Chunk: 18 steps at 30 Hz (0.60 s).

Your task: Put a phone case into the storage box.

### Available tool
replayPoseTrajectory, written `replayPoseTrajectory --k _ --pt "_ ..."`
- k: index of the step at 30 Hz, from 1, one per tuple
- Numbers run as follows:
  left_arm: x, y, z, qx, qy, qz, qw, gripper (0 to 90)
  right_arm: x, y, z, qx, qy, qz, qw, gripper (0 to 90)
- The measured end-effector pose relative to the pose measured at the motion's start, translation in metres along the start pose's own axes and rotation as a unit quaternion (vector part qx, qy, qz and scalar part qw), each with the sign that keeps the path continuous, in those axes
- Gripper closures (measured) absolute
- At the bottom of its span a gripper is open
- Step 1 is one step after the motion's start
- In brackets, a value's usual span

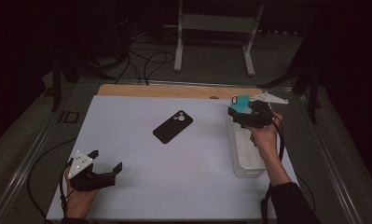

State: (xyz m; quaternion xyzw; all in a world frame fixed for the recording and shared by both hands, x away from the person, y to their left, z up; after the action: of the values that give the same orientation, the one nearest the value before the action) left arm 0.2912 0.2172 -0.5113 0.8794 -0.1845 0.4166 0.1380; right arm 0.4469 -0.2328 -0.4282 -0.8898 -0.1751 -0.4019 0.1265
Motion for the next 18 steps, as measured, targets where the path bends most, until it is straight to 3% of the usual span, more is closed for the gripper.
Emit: replayPoseTrajectory --k 4,9,12,15,17,18 --pt "0.001 0.001 0.000 0.003 -0.002 0.005 1.0000 0.1 -0.012 -0.017 -0.016 0.025 0.016 -0.014 0.9995 9.3" --pt "0.001 0.002 -0.001 0.006 -0.001 0.009 0.9999 0.0 -0.027 -0.030 -0.027 0.037 0.026 -0.035 0.9984 9.3" --pt "0.001 0.001 -0.001 0.006 -0.001 0.008 0.9999 0.0 -0.044 -0.041 -0.037 0.051 0.034 -0.046 0.9970 9.3" --pt "0.001 0.001 -0.001 0.007 -0.001 0.008 0.9999 0.0 -0.050 -0.044 -0.038 0.053 0.033 -0.051 0.9968 9.3" --pt "0.001 0.001 -0.001 0.005 -0.004 0.008 0.9999 0.0 -0.066 -0.051 -0.044 0.050 0.040 -0.068 0.9956 9.3" --pt "0.001 0.001 -0.001 0.005 -0.004 0.008 0.9999 0.0 -0.066 -0.051 -0.044 0.050 0.040 -0.068 0.9956 9.3"
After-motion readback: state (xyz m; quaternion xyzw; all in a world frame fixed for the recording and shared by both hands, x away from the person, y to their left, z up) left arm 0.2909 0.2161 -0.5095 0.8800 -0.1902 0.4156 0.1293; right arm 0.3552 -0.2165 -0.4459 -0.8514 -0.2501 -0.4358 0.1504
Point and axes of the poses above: each handheld gripper's, and its own axes: z roughly forward along the jaws, x roughly out of its top, y roughly to its right, the point moved 7 cm from there along z, roughly forward along the jaws, and after that the axes turned 13 degrees about -y, right-handed, at the moved point
